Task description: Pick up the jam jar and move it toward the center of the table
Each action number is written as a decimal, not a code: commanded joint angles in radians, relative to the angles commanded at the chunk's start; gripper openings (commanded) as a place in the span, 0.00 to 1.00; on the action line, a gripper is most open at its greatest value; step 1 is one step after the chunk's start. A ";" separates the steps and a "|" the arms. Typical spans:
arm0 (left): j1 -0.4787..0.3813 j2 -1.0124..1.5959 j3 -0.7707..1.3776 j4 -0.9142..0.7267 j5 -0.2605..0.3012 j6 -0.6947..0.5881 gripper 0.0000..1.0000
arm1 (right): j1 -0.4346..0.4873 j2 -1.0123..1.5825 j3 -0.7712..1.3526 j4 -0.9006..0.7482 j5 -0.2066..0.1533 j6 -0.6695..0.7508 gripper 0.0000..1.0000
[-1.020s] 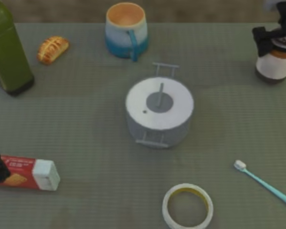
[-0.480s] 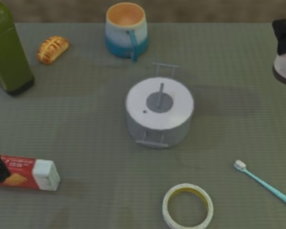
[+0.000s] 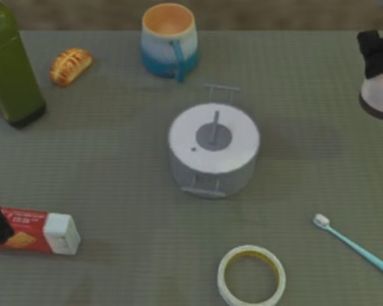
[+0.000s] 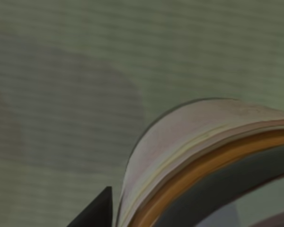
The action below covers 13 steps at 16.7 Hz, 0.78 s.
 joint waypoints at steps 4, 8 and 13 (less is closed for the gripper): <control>0.000 0.000 0.000 0.000 0.000 0.000 1.00 | 0.112 -0.050 -0.146 0.093 0.052 0.184 0.00; 0.000 0.000 0.000 0.000 0.000 0.000 1.00 | 0.234 -0.105 -0.310 0.193 0.108 0.383 0.00; 0.000 0.000 0.000 0.000 0.000 0.000 1.00 | 0.271 -0.121 -0.356 0.223 0.126 0.429 0.00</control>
